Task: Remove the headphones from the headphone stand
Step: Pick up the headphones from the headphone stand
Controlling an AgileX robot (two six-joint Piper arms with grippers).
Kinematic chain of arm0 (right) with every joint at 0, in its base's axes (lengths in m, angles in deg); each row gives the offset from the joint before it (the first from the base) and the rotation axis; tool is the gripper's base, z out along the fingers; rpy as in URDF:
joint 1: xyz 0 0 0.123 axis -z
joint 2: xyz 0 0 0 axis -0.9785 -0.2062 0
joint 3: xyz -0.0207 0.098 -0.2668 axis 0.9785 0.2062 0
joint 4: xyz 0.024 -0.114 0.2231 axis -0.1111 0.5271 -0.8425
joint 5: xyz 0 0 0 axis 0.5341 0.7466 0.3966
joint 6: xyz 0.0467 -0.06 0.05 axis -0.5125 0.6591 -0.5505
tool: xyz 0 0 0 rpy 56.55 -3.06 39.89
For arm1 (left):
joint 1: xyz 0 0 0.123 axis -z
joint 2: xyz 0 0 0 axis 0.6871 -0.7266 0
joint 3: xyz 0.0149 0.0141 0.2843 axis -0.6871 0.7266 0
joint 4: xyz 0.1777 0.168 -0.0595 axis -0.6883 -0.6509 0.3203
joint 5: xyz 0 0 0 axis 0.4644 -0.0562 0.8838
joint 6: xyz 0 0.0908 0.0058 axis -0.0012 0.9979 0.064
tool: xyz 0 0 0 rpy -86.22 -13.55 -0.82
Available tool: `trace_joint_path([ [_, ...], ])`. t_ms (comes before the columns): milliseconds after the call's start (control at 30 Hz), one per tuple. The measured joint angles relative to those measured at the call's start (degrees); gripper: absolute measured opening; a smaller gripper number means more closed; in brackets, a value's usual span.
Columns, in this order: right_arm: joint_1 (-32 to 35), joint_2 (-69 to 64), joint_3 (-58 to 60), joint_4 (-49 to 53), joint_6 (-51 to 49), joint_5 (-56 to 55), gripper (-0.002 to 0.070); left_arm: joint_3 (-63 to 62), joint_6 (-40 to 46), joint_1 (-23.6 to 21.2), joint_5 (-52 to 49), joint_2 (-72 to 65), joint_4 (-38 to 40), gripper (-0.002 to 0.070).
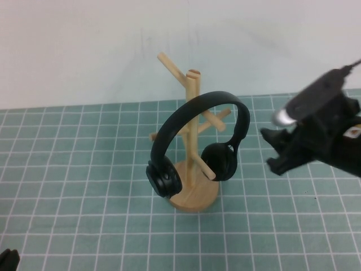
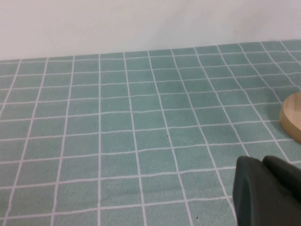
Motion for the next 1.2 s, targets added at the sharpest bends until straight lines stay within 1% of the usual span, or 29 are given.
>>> trace_joint_path([
  [133,-4.0,-3.0,-1.1,1.1,1.0,-9.5,0.0449,0.0,0.0,0.0,0.0,0.0,0.0,-0.0006],
  [233,-5.2,-5.5,-2.9,1.4,1.0,-13.3,0.0449,0.0,0.0,0.0,0.0,0.0,0.0,-0.0006],
  [533,-5.2,-12.8,-11.6,1.5,1.0,-12.0,0.0442,0.0,0.0,0.0,0.0,0.0,0.0,-0.0006],
  [700,-5.2,-13.4,-12.8,1.6,1.0,-9.0,0.0442,0.0,0.0,0.0,0.0,0.0,0.0,-0.0006],
  [867,-5.2,-13.4,-12.8,1.7,1.0,-8.3,0.0436,0.0,0.0,0.0,0.0,0.0,0.0,-0.0006],
  [900,-5.2,-13.4,-12.8,1.7,1.0,-8.3,0.0414,0.0,0.0,0.0,0.0,0.0,0.0,-0.0006],
  [967,-5.2,-13.4,-12.8,1.7,1.0,-8.1,0.0322,0.0,0.0,0.0,0.0,0.0,0.0,-0.0006],
  [1100,-5.2,-12.9,-12.8,1.7,0.9,-7.6,-0.0007,0.0,0.0,0.0,0.0,0.0,0.0,-0.0006],
  [1200,-5.2,-11.4,-12.8,1.5,1.1,-6.4,-0.0006,0.0,0.0,0.0,0.0,0.0,0.0,-0.0006],
])
